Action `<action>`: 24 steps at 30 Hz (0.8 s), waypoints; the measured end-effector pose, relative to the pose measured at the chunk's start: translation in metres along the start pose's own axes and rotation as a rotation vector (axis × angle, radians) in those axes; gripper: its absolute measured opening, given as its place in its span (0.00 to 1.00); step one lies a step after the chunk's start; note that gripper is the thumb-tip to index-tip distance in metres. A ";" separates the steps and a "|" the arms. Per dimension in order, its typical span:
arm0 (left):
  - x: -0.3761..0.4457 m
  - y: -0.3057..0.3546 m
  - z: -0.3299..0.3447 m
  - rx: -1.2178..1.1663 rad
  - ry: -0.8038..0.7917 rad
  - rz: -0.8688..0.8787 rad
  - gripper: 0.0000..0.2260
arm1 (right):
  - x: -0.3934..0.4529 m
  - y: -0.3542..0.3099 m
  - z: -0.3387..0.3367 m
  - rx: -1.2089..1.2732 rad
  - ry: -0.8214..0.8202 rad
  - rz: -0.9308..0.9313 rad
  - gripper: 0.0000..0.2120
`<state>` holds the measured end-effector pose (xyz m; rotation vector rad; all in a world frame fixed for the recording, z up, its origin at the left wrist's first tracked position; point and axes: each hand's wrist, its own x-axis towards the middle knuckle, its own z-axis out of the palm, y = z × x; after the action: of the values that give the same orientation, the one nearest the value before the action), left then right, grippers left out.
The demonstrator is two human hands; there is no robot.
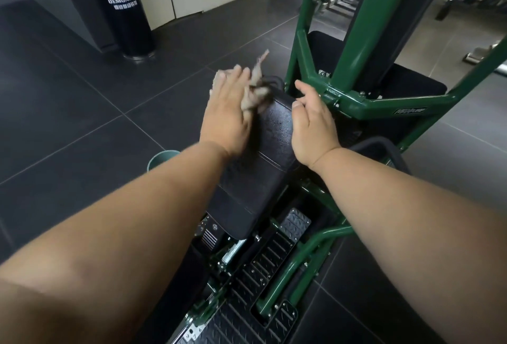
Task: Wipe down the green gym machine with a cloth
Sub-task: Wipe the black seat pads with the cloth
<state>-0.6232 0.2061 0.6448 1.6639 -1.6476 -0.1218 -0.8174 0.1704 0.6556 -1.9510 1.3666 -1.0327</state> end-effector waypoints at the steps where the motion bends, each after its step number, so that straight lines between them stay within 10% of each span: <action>1: 0.019 0.002 -0.005 -0.021 -0.012 -0.101 0.31 | 0.000 0.000 0.000 -0.004 0.000 -0.007 0.28; 4: 0.066 0.026 -0.015 0.035 -0.115 -0.221 0.23 | 0.002 0.003 0.003 0.033 0.012 -0.011 0.27; 9: 0.033 0.057 0.003 0.192 0.003 0.117 0.10 | 0.003 0.007 0.010 0.276 0.136 0.191 0.23; 15: -0.048 0.052 0.031 -0.115 -0.046 0.100 0.27 | 0.002 0.005 0.009 0.474 0.119 0.264 0.18; 21: -0.007 0.029 0.019 0.063 -0.053 0.124 0.26 | 0.005 0.021 0.009 0.761 0.089 0.435 0.12; 24: 0.047 0.037 0.007 0.255 -0.129 0.023 0.20 | 0.007 0.039 0.019 0.815 0.083 0.637 0.33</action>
<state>-0.6496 0.1666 0.6817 1.8582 -1.8407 -0.0074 -0.8208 0.1502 0.6164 -0.8168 1.2043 -1.1003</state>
